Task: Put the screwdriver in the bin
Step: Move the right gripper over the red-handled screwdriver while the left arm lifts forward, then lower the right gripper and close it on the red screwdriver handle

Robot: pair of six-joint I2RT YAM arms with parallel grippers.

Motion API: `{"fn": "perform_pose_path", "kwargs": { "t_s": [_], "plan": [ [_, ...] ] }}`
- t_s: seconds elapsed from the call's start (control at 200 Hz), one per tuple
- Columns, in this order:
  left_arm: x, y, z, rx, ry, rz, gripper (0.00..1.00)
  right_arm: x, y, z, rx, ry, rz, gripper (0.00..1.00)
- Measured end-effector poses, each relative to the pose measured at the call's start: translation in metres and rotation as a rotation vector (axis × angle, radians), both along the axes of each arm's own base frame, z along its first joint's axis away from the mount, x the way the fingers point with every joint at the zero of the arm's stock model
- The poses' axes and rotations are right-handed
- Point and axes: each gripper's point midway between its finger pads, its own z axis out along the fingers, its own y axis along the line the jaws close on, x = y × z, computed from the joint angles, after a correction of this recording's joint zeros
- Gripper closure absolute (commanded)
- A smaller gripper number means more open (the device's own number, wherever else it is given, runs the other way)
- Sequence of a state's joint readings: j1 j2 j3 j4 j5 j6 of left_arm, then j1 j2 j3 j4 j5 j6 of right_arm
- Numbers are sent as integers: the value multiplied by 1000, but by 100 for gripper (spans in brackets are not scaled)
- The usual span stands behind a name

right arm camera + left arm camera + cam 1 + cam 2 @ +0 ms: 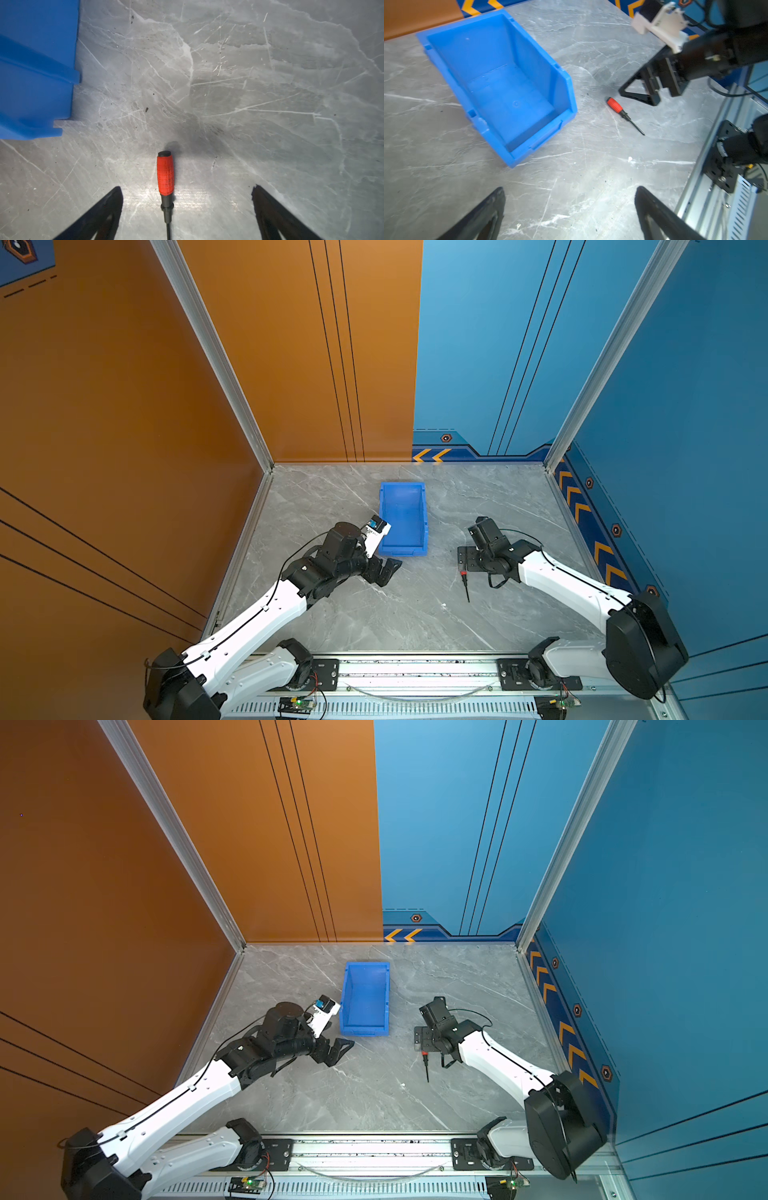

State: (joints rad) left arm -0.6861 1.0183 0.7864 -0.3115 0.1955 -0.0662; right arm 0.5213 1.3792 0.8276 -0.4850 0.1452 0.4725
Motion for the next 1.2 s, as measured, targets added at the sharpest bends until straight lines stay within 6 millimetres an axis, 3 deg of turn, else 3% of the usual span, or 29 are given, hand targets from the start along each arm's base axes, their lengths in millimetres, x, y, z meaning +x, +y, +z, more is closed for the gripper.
{"fn": "perform_pose_path", "kwargs": {
  "t_s": [0.24,0.461,0.746,1.201],
  "plan": [
    [-25,-22,-12,24,7,-83,2,3,17,-24,-24,66,38,15],
    [-22,-15,-25,51,2,-31,2,2,21,-39,-36,98,44,37],
    [-19,-6,-22,54,-27,5,2,5,25,-46,-25,101,51,60],
    [-14,-1,-26,65,-36,34,2,4,25,-58,-24,112,49,72]
  ]
}}
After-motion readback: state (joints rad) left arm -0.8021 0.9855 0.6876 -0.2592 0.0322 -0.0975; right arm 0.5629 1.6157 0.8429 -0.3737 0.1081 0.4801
